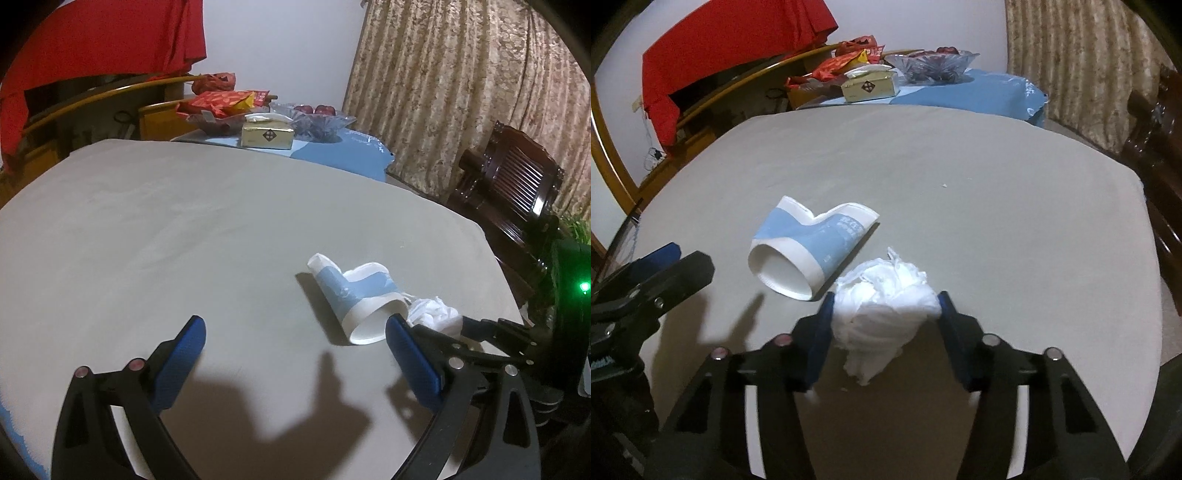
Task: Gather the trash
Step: 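Grasp the white tissue with the right gripper while the left grasps the paper cup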
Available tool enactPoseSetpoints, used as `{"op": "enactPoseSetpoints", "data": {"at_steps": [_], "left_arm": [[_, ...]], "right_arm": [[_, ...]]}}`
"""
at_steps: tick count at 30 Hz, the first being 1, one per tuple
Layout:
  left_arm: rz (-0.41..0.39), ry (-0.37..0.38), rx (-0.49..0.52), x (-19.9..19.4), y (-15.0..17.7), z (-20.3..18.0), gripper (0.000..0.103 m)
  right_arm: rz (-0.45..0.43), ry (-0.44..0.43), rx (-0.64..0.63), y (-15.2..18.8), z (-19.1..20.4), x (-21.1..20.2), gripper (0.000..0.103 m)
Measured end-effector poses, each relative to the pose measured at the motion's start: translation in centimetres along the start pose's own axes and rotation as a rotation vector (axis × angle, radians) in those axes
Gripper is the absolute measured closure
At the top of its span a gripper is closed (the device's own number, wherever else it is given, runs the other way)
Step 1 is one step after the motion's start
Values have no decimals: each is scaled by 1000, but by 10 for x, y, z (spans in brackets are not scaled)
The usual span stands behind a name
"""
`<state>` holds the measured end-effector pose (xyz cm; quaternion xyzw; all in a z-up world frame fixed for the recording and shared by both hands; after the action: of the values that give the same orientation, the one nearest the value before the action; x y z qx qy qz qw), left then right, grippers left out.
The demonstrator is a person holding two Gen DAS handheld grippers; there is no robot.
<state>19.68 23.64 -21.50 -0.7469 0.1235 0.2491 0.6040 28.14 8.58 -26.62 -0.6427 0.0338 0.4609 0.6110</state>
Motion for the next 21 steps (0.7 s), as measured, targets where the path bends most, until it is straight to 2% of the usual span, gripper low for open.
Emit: {"op": "enactPoseSetpoints", "data": {"at_steps": [10,21], "left_arm": [[18,55,10,18,-9,-29,7],[105,40,12,64,-5,-44,7]], "right_arm": [[-48,66,58,-15,-36,-19,59],[-47,87,69,-12,-51,-22,59]]}}
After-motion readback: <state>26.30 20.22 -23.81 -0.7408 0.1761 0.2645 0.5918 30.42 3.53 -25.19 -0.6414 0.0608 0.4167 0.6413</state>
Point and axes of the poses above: each gripper's, at about its wrist camera, not at the fingertips, and x roughly the way its jaws point, z to its left, y to its underside, the point moved 3 cm from there along x, roughly the way its jaws point, and after that the axes turned 11 degrees about -z, right-handed, at the moved point
